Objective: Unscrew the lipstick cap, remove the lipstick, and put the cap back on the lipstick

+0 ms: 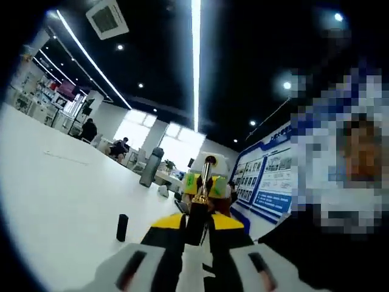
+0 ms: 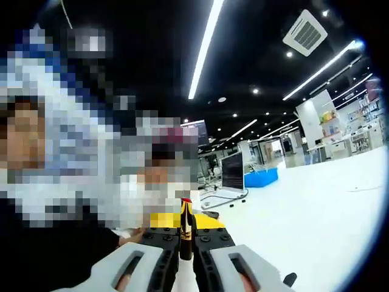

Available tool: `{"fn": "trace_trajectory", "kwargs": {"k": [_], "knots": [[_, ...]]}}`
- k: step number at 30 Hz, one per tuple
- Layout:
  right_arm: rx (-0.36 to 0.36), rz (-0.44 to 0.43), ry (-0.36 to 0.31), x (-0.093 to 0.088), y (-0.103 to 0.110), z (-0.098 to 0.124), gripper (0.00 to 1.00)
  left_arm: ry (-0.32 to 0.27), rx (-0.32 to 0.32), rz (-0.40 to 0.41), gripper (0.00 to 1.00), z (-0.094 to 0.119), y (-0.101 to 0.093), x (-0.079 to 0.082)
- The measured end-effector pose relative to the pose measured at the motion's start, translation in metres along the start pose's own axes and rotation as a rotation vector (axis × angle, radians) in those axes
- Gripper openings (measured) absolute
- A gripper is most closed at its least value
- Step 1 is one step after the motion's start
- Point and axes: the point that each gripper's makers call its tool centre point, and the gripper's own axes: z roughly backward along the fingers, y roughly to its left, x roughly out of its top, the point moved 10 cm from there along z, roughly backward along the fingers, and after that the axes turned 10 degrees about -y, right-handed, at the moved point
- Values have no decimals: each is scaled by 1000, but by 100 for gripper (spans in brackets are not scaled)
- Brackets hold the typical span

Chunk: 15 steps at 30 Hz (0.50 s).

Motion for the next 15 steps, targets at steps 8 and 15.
{"fn": "trace_trajectory", "kwargs": {"k": [8, 15], "knots": [[25, -24, -8, -2, 0, 1, 5, 7, -23, -7, 13, 0, -6, -1], [-33, -30, 1, -6, -5, 1, 5, 33, 75, -132, 13, -1, -6, -2]]}}
